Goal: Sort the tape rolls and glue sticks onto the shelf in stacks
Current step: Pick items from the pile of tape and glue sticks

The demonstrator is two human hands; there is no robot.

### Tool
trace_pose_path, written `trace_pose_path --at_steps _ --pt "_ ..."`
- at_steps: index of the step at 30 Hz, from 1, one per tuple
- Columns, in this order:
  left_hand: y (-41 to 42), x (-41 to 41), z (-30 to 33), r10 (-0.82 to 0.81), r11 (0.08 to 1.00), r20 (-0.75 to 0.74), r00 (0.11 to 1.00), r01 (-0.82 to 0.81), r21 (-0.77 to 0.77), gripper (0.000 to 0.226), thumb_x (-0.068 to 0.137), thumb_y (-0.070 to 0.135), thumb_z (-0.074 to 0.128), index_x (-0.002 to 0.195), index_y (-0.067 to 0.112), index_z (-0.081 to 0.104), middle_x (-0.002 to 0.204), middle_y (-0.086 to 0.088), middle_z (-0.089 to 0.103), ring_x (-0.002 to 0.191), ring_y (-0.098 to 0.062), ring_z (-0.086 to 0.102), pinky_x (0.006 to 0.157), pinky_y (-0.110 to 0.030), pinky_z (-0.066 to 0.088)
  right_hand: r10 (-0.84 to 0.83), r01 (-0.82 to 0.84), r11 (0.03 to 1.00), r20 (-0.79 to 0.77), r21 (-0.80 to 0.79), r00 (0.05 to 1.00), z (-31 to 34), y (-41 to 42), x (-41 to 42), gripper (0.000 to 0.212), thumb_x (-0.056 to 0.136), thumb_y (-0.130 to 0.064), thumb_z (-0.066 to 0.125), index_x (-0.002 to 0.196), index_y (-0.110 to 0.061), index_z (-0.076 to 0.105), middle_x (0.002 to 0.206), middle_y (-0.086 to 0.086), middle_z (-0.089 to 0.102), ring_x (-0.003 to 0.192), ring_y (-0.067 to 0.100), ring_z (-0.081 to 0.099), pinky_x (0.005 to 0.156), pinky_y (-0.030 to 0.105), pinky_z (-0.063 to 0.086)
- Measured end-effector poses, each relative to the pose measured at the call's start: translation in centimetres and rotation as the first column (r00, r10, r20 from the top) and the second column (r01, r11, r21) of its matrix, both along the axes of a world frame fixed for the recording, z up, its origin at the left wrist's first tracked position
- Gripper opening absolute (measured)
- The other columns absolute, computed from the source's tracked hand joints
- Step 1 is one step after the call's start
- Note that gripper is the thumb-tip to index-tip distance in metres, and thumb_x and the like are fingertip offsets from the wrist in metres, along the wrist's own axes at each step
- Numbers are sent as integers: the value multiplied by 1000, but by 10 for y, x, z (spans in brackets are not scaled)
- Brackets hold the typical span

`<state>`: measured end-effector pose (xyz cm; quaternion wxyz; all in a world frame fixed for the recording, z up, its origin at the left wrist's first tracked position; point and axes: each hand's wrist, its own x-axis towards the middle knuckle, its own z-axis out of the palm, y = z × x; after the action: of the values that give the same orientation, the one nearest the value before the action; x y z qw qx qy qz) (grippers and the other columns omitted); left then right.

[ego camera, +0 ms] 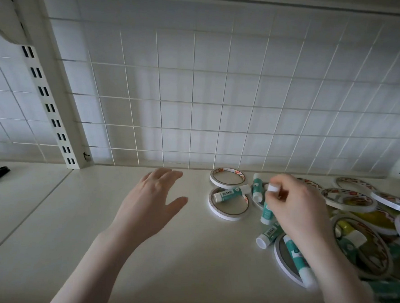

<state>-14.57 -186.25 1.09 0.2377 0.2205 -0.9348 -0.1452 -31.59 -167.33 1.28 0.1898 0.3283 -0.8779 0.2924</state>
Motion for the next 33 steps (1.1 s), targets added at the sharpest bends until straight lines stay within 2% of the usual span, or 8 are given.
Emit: trace_pose_path --at_steps 4,9,11,14,17,23,28,33 --pt "2 -23 9 -65 998 49 997 65 -7 48 89 40 55 134 25 45 134 9 47 121 -13 46 94 -27 38 -1 -5 995 -58 -102 998 0 19 0 9 78 -7 67 84 -12 63 60 0 59 52 22 53 47 30 41" --pt "15 -66 13 -159 985 125 979 166 -43 40 92 37 53 130 26 50 128 6 53 114 -15 50 82 -24 38 -1 -21 983 -120 -182 993 1 35 5 12 76 -6 71 86 -9 65 66 0 61 54 17 57 46 23 45" --pt "20 -83 12 -190 978 161 969 201 -53 39 92 34 53 130 25 51 127 4 54 113 -18 51 85 -27 41 5 -33 980 -146 -194 989 0 38 6 13 75 -5 71 86 -8 66 66 -2 61 53 13 57 47 16 42" --pt "28 -107 8 -218 969 218 951 238 -72 39 91 30 53 130 26 51 124 0 55 112 -22 53 89 -34 44 19 -52 977 -159 -207 987 -3 42 5 14 75 -6 72 88 -8 66 65 -3 60 52 10 57 46 21 48" --pt "33 -124 3 -223 958 271 936 261 -114 35 89 27 55 124 23 55 121 0 58 109 -24 55 87 -34 45 19 -56 973 -161 -226 987 -7 47 5 13 76 -5 72 87 -9 66 63 -6 56 51 9 54 46 17 43" --pt "36 -138 -10 -247 938 255 935 297 -179 13 84 20 54 96 19 60 100 2 62 96 -25 57 69 -29 40 24 -68 964 -170 -256 985 -12 54 4 12 77 -6 71 86 -11 65 62 -6 54 53 9 53 47 23 46" --pt "39 -145 -14 -201 927 259 945 269 -261 14 86 26 54 97 21 62 97 6 61 94 -21 57 65 -28 41 12 -53 960 -148 -274 989 -16 59 1 12 77 -7 71 87 -11 66 62 -8 54 54 7 53 48 17 44" --pt "42 -146 -13 -200 940 253 946 258 -222 24 82 17 55 104 24 62 105 6 60 96 -23 57 67 -27 42 23 -65 957 -149 -283 989 -18 60 -2 13 77 -8 72 89 -10 67 65 -7 57 56 7 55 49 18 46"
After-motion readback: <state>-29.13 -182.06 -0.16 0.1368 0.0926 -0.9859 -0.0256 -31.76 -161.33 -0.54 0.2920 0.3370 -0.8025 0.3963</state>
